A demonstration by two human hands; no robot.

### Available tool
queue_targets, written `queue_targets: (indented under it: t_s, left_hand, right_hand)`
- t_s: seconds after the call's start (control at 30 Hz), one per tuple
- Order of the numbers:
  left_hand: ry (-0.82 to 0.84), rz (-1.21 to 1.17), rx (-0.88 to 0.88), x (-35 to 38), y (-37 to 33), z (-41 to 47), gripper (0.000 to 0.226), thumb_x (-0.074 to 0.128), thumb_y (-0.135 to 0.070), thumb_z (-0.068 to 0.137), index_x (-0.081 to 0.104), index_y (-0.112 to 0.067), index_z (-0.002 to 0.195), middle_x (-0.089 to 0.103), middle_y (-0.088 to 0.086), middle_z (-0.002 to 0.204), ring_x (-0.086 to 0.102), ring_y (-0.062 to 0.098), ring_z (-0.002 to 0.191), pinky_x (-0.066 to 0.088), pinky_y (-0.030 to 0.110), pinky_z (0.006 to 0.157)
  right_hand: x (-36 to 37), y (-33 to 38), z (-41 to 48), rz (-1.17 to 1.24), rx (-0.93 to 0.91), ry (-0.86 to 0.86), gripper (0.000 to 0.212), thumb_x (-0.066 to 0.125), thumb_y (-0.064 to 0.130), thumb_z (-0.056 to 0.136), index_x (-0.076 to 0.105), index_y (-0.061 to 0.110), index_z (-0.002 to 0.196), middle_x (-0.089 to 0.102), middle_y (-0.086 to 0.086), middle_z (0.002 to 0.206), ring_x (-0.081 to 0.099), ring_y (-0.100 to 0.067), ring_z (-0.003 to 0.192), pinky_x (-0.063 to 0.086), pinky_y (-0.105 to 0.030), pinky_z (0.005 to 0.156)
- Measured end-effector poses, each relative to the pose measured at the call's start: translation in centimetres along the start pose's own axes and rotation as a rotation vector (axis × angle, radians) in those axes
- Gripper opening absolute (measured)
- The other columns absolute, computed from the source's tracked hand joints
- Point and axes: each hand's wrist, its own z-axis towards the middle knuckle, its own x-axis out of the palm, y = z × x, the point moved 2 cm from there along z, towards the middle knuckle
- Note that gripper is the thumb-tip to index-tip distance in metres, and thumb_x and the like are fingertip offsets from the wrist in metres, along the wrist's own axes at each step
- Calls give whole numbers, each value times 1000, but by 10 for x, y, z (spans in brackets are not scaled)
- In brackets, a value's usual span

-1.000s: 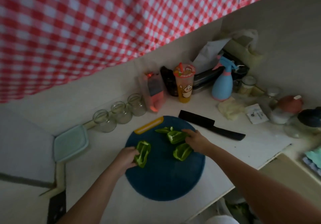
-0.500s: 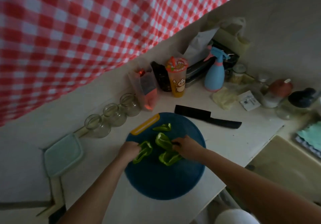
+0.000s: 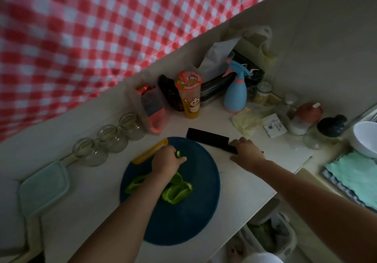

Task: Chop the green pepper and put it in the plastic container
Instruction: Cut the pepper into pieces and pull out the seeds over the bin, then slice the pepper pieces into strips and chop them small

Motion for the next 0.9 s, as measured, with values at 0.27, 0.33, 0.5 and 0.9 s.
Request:
queue_targets:
  t_s: [0.27,0.33,0.5,0.9]
  left_hand:
    - [-129,-3,117,19,-4,-4,16,60,-15,88,65,-8,103,58,8,113,58,21,97,47,29,83]
    - [-142,-9,184,26,-7,-12,18,60,-15,88,64,-9,105,56,6,115,58,20,98,47,28,84]
    - [-178,13,313,48,-7,-31,15,65,-19,86,67,-7,96,52,5,131,41,19,128,30,20,104]
    - [65,264,495,31,-10,-13,15,57,-18,88,56,-17,103,51,0,131,34,16,133,3,33,120]
  right_hand:
    - [8,-9,10,-57,-105,-81,42,44,5,92,45,14,132,52,-8,118,51,-26,109,44,-33,87]
    - [6,-8,11,-19,-127,-98,42,44,4,90,41,15,131,54,-10,117,53,-27,107,44,-34,84]
    - [6,-6,9,33,-195,-46,52,55,8,84,35,16,131,54,-10,118,53,-27,107,45,-35,84]
    - [12,8,-9,272,-127,0,39,55,26,89,36,21,123,53,-6,118,59,-22,93,49,-30,76]
